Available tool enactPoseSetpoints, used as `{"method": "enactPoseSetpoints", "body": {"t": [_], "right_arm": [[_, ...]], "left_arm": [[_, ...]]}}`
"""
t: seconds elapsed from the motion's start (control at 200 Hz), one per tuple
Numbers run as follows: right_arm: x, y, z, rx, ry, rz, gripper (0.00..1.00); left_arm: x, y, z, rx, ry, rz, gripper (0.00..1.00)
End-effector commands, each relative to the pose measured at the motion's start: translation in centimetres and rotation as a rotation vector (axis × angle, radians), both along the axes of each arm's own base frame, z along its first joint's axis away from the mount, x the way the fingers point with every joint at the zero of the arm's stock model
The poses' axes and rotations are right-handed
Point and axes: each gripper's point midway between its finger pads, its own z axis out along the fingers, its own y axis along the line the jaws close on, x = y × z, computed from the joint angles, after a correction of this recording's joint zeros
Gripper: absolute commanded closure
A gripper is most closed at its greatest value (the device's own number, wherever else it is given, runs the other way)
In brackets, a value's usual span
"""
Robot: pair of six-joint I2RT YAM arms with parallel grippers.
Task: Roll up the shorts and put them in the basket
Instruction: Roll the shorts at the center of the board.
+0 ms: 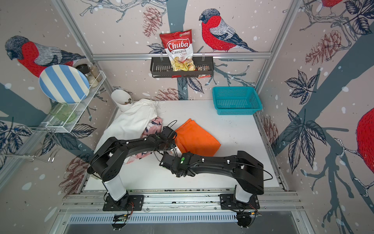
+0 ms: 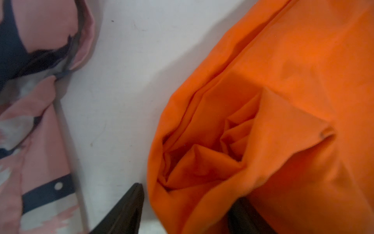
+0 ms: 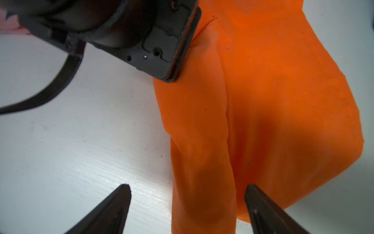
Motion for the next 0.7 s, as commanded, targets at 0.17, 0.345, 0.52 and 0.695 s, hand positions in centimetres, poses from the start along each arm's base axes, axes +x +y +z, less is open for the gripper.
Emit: {"method": "enactPoseSetpoints", "body": {"t": [0.17, 0.345, 0.52, 0.695], "right_arm": [[0.1, -0.9, -4.4, -0.300, -0.127, 0.049, 0.02], [0.2, -2.9, -7.4, -0.332, -0.082, 0.055, 0.14], [1.3, -6.2, -8.4, -0.410, -0.096, 0.008, 0.21], [1.4, -6.9, -9.0, -0.369, -0.034, 0.014, 0.46]], "left_arm": [[-3.1, 0.8, -2.5, 0.033, 0.164, -0.035, 0.34], [-3.0, 1.0, -2.8, 0.036, 0.163, -0.044, 0.34], [-2.6, 1.1, -2.6, 0.029, 0.151, -0.056, 0.34], [-2.2, 0.8, -2.3, 0.023, 0.144, -0.070, 0.34]]}}
